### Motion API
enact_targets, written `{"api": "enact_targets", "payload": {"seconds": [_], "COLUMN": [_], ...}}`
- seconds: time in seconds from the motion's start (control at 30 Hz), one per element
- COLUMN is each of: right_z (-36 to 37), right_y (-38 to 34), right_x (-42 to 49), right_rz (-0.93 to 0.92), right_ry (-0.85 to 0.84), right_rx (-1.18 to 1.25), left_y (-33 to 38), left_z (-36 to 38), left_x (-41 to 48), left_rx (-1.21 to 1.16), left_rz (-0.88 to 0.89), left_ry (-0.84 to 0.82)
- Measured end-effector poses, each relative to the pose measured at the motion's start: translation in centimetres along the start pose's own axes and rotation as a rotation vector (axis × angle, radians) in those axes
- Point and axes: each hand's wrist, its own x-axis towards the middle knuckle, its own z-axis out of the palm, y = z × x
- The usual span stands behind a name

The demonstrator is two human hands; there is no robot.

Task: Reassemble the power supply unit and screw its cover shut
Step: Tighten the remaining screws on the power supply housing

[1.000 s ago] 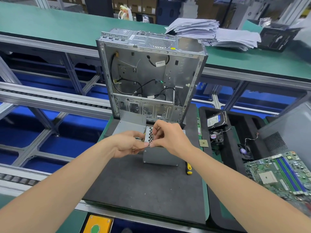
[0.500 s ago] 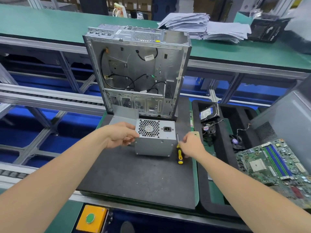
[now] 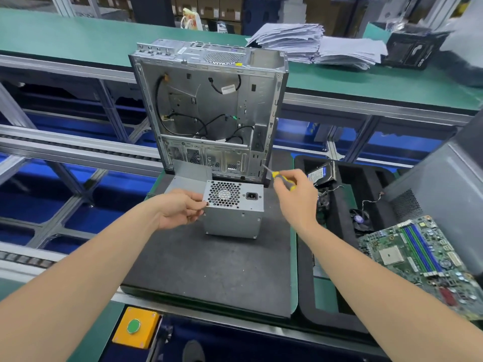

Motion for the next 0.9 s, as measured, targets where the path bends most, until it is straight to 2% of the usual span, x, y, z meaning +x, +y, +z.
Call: {"api": "enact_targets", "payload": {"seconds": [0.07, 0.13, 0.33, 0.5, 0.7, 0.9], "right_z": [0.3, 1.1, 4.1, 5.7, 6.3, 6.6], "right_y": [-2.7, -5.2, -9.9, -10.7, -10.3, -9.9], "right_x": [0.4, 0.5, -0.5, -1.0, -1.0, -0.9], "right_rz": [-0.029, -0.076, -0.319, -0.403, -0.477, -0.477], "right_ry": [-0.045, -0.159, -0.429, -0.452, -0.480, -0.501], "right_rx": [0.106, 0.181, -0.045, -0.157, -0.204, -0.250], "left_y": [0.1, 0.1, 0.1, -0.1, 0.2, 0.5], "left_z": [0.0, -0.1, -0.4, -0.5, -0.8, -1.1], "left_x": [-0.1, -0.1, 0.1, 0.5, 0.4, 0.5], "left_rx": [-0.023, -0.040, -0.065, -0.087, -0.018, -0.022], "left_rz": [-0.012, -0.016, -0.023, -0.011, -0.017, -0.025], "left_ry": [0.001, 0.015, -0.001, 0.003, -0.085, -0.076]}}
